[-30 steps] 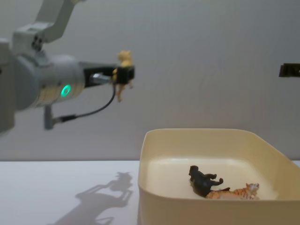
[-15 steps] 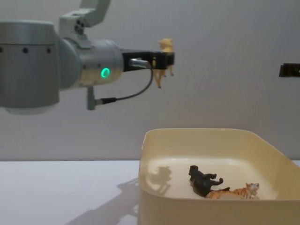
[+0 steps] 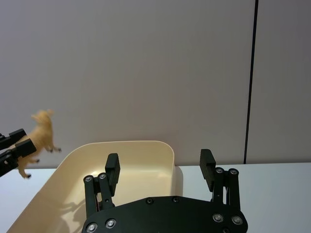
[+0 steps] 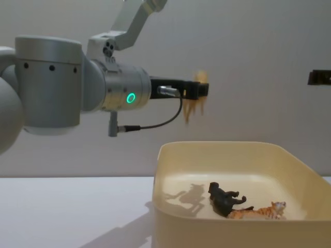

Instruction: Pick up the toy alternately with two hands and place it into the central storage box.

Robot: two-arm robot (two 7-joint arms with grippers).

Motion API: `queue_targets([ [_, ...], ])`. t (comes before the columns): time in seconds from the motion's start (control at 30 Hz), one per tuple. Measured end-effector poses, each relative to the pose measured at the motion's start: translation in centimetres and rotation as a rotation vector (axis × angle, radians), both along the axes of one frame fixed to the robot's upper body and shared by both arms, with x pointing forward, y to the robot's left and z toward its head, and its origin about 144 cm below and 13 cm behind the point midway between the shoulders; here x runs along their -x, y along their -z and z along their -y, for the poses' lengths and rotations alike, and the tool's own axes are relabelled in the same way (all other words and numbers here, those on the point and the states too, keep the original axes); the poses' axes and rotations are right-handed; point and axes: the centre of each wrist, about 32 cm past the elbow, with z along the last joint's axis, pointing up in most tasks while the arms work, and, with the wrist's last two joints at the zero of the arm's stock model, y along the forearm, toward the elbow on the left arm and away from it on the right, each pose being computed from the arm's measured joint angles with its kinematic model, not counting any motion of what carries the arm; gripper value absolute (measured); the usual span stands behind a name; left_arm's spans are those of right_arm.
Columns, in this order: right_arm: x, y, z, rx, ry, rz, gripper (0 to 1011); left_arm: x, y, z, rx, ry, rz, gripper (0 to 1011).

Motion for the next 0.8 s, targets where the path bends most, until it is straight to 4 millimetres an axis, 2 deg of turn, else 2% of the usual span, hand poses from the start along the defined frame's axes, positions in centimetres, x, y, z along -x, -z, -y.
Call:
queue_targets([
  [0.07,0.00,0.00,0.00,0.000,0.000,0.000,1001,-0.06,0.12,0.06,-0.005,0.003,-0.008,411],
  [0.13,0.00,0.00,0.00,0.000,0.000,0.000,1001,-0.11,0.23,0.11,-0.010,0.005,-0.015,509],
  [0.23,0.00,0.00,0.00,0.000,0.000,0.000,1001,-0.17,0.33,0.17,-0.015,0.008,-0.021,568],
  [0.27,0.00,0.00,0.00,0.000,0.000,0.000,1001,-0.18,0.37,0.18,-0.016,0.008,-0.023,630],
  [0.37,0.00,0.00,0.00,0.000,0.000,0.000,1001,-0.21,0.43,0.21,-0.019,0.010,-0.028,687],
  [0.47,0.00,0.00,0.00,0.000,0.000,0.000,1001,-0.25,0.52,0.25,-0.023,0.011,-0.033,822],
  [0.7,0.00,0.00,0.00,0.000,0.000,0.000,1001,-0.29,0.62,0.30,-0.027,0.014,-0.040,986],
  [0.8,0.00,0.00,0.00,0.000,0.000,0.000,1001,-0.30,0.65,0.31,-0.028,0.014,-0.041,1001],
])
